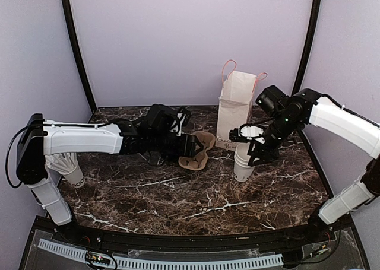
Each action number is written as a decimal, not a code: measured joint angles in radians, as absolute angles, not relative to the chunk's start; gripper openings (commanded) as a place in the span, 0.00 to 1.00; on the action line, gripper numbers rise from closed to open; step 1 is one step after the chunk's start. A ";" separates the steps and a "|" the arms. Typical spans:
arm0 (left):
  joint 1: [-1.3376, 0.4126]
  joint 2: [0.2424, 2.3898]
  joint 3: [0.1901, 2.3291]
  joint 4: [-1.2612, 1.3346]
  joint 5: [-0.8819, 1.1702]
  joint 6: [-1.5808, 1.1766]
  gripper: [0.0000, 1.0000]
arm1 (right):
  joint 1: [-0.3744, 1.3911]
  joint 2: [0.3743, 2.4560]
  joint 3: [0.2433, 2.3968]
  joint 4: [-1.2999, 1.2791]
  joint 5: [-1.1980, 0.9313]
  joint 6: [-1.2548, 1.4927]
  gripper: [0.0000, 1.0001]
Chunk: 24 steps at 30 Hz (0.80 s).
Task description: Pack the takeout coffee
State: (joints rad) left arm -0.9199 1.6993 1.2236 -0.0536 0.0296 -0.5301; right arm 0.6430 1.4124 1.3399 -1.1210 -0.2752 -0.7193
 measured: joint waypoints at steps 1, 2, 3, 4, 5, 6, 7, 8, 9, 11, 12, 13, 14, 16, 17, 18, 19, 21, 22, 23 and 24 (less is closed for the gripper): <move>-0.920 1.699 1.224 -0.057 0.028 -0.527 0.65 | 0.648 1.415 1.323 -1.121 -0.250 -0.715 0.45; -0.920 1.699 1.224 -0.059 0.027 -0.526 0.65 | 0.647 1.421 1.312 -1.121 -0.228 -0.711 0.45; -0.920 1.699 1.224 -0.062 0.025 -0.525 0.65 | 0.647 1.427 1.308 -1.120 -0.208 -0.705 0.45; -0.920 1.699 1.224 -0.062 0.024 -0.525 0.65 | 0.647 1.433 1.308 -1.116 -0.191 -0.701 0.45; -0.920 1.699 1.224 -0.062 0.024 -0.525 0.65 | 0.646 1.436 1.308 -1.108 -0.177 -0.695 0.45; -0.920 1.699 1.224 -0.062 0.023 -0.525 0.65 | 0.646 1.437 1.308 -1.100 -0.167 -0.693 0.45; -0.920 1.699 1.224 -0.061 0.023 -0.526 0.65 | 0.646 1.438 1.308 -1.093 -0.160 -0.689 0.45; -0.920 1.699 1.224 -0.061 0.023 -0.527 0.65 | 0.646 1.441 1.309 -1.090 -0.155 -0.686 0.45; -0.920 1.699 1.224 -0.061 0.023 -0.527 0.65 | 0.646 1.444 1.309 -1.086 -0.152 -0.682 0.45; -0.920 1.699 1.224 -0.060 0.025 -0.530 0.65 | 0.646 1.458 1.309 -1.075 -0.148 -0.678 0.45; -0.920 1.699 1.224 -0.060 0.025 -0.531 0.65 | 0.646 1.467 1.309 -1.071 -0.147 -0.677 0.45; -0.920 1.699 1.224 -0.060 0.025 -0.532 0.65 | 0.647 1.475 1.309 -1.068 -0.148 -0.676 0.44; -0.920 1.699 1.224 -0.059 0.026 -0.533 0.65 | 0.648 1.484 1.309 -1.068 -0.148 -0.676 0.44; -0.920 1.699 1.224 -0.058 0.028 -0.535 0.65 | 0.649 1.499 1.309 -1.068 -0.148 -0.676 0.40; -0.920 1.699 1.224 -0.058 0.028 -0.535 0.65 | 0.651 1.505 1.309 -1.068 -0.148 -0.675 0.38; -0.920 1.699 1.224 -0.057 0.028 -0.535 0.65 | 0.654 1.509 1.309 -1.068 -0.148 -0.675 0.35; -0.920 1.699 1.223 -0.057 0.028 -0.535 0.65 | 0.657 1.512 1.310 -1.068 -0.148 -0.674 0.32; -0.920 1.697 1.220 -0.056 0.028 -0.535 0.65 | 0.661 1.519 1.316 -1.070 -0.149 -0.673 0.27; -0.920 1.695 1.219 -0.055 0.029 -0.535 0.65 | 0.661 1.522 1.319 -1.069 -0.149 -0.676 0.25; -0.920 1.694 1.216 -0.053 0.029 -0.536 0.65 | 0.662 1.526 1.324 -1.070 -0.149 -0.673 0.23; -0.920 1.691 1.213 -0.053 0.029 -0.536 0.65 | 0.662 1.530 1.329 -1.070 -0.149 -0.672 0.22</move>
